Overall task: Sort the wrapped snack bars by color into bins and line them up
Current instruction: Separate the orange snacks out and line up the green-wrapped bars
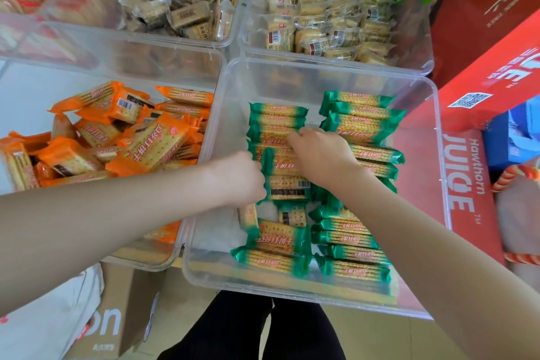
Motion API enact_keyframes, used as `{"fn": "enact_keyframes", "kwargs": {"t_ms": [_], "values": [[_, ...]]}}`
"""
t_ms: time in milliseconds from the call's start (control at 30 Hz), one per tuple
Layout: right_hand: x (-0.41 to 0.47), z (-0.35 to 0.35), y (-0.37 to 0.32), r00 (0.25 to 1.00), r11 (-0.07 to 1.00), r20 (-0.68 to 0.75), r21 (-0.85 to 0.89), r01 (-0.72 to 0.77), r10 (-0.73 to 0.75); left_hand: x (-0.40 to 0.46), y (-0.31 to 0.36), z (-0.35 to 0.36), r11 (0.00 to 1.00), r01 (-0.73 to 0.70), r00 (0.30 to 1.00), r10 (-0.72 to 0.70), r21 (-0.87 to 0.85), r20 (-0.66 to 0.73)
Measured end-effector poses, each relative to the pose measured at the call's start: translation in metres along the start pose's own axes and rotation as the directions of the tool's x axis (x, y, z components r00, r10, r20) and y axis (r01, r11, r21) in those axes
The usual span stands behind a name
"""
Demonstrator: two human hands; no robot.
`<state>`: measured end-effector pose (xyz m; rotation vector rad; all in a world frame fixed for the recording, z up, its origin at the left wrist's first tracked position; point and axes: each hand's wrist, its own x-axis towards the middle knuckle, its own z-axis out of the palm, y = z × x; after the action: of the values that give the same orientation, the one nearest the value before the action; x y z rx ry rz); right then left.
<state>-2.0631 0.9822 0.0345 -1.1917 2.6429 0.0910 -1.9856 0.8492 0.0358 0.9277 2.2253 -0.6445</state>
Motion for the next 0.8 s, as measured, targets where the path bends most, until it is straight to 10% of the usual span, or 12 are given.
{"fn": "enact_keyframes", "kwargs": {"t_ms": [67, 200, 367, 467, 633, 800], "values": [[-0.001, -0.002, 0.002, 0.997, 0.987, -0.073, 0.157, 0.017, -0.006, -0.007, -0.003, -0.006, 0.999, 0.005, 0.983, -0.013, -0.044, -0.183], [-0.015, -0.026, 0.005, 0.973, 0.789, -0.225, 0.607, 0.097, 0.054, -0.028, -0.019, -0.004, 0.976, -0.007, 0.669, -0.158, -0.219, -0.726], [-0.042, -0.040, 0.008, 0.978, 0.510, 0.200, 0.836, -0.201, 0.058, -0.052, -0.011, 0.000, 0.922, 0.105, 0.408, -0.382, -0.372, -0.829], [-0.044, -0.032, 0.009, 0.901, 0.127, 0.434, 0.893, -0.432, 0.017, -0.053, -0.001, 0.004, 0.908, 0.125, 0.306, -0.418, -0.399, -0.855], [-0.048, -0.023, 0.013, 0.865, -0.192, 0.480, 0.844, -0.500, -0.143, -0.046, -0.001, 0.007, 0.874, -0.008, 0.458, -0.429, -0.486, -0.778], [-0.047, -0.025, 0.013, 0.983, 0.388, 0.184, 0.906, -0.168, -0.005, -0.047, -0.010, -0.002, 0.751, 0.032, 0.644, -0.519, -0.659, -0.561]]}}
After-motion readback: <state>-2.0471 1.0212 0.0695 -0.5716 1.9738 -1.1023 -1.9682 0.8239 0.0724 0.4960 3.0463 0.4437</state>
